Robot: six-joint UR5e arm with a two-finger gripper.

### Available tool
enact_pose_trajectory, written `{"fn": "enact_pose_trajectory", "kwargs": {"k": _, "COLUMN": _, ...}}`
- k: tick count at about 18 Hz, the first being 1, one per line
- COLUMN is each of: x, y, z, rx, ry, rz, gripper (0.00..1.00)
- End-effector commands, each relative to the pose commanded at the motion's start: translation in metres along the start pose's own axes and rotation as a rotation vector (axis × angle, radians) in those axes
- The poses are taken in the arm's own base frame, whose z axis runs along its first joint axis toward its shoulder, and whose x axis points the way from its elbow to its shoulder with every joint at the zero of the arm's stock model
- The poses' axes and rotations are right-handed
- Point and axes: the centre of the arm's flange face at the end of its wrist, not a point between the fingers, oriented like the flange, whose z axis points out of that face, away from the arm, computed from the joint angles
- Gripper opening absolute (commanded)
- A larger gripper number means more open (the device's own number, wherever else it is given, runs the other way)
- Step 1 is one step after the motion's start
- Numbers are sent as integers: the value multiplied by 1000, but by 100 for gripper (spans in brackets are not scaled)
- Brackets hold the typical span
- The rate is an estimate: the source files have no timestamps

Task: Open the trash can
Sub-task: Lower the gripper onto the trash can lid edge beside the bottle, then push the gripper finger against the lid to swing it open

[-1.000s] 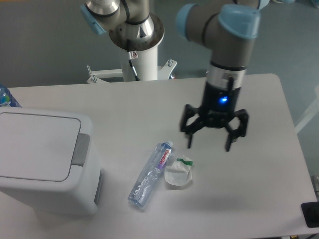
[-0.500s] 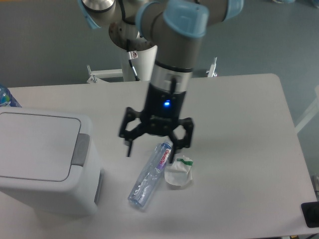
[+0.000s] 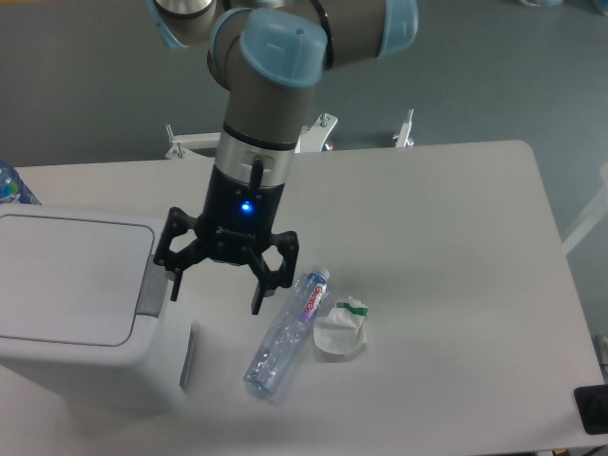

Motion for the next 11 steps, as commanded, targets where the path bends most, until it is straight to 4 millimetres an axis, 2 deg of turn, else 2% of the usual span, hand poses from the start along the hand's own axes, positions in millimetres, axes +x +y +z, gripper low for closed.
{"fn": "enact_pose_trajectory", "kwargs": {"k": 4, "x": 2, "y": 11, "z": 2, "rx": -15, "ry": -7, "rz": 1, "gripper": 100}}
{"fn": "enact_pose_trajectory", "kwargs": {"k": 11, "x": 2, "y": 11, "z": 3, "rx": -14, "ry": -8, "rz": 3, "gripper": 100}}
